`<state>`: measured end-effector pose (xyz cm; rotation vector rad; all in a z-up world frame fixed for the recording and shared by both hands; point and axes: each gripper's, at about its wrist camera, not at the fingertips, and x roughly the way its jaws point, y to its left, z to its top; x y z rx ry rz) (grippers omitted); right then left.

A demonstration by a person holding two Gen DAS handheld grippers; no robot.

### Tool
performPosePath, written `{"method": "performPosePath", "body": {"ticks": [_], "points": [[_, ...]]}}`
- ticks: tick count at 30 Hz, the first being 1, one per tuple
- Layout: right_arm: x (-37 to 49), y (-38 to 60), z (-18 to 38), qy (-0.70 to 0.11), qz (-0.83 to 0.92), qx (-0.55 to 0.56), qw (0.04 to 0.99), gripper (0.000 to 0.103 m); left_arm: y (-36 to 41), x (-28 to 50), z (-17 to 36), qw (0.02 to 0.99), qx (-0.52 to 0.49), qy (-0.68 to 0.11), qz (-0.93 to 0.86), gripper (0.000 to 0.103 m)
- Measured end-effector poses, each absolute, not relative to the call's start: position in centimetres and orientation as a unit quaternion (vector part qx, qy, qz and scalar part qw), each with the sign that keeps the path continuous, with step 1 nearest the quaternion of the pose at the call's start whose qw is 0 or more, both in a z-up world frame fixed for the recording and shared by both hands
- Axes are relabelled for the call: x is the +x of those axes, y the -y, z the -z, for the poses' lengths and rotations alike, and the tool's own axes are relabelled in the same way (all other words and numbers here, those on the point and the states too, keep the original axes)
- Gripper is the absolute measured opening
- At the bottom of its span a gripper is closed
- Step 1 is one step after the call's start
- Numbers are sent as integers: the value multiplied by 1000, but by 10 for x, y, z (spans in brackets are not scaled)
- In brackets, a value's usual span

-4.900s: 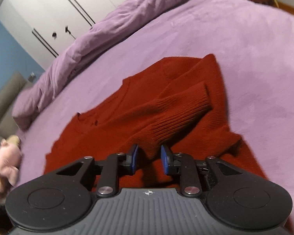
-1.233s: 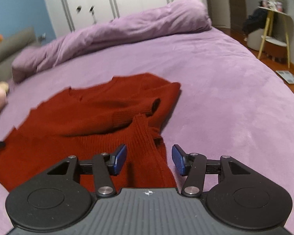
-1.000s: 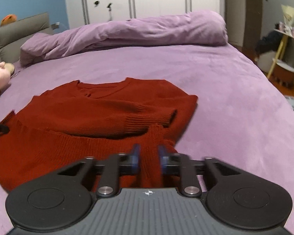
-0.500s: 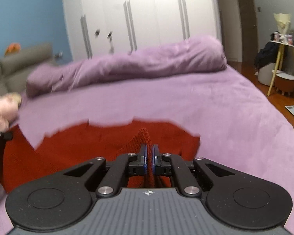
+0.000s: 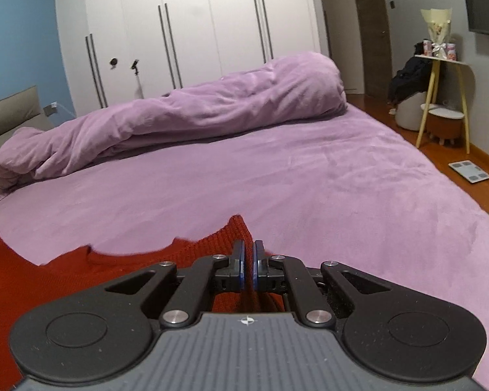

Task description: Fold small clothes

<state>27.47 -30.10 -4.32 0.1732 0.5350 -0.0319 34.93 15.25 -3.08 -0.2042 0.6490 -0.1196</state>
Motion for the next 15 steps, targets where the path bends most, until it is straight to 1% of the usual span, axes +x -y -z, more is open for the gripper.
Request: {"method": "performPosePath", "body": {"ticks": [5,7,9,11,12,13,14,15], "points": [[310,301,45,-256,47,85,962,4,-144,374,42,948,-85,-306,20,9],[325,297,53,-261,61,79,960,4,-136,387,59,942,-80,-325,5,9],[337,292,63,-271,68,68,958,4,-131,397,77,931,-72,-357,-16,12],[345,286,75,-291,84,53,951,5,-130,395,84,926,-75,-367,-33,14],[345,283,78,-297,101,47,949,5,-130,387,82,929,-76,-361,-40,17],[341,280,78,-292,107,50,949,6,-128,380,79,932,-79,-351,-34,24],[335,277,76,-281,98,63,953,6,-126,370,75,937,-92,-336,-19,34],[326,270,73,-268,81,82,956,7,-122,359,71,941,-114,-320,-4,40]]}}
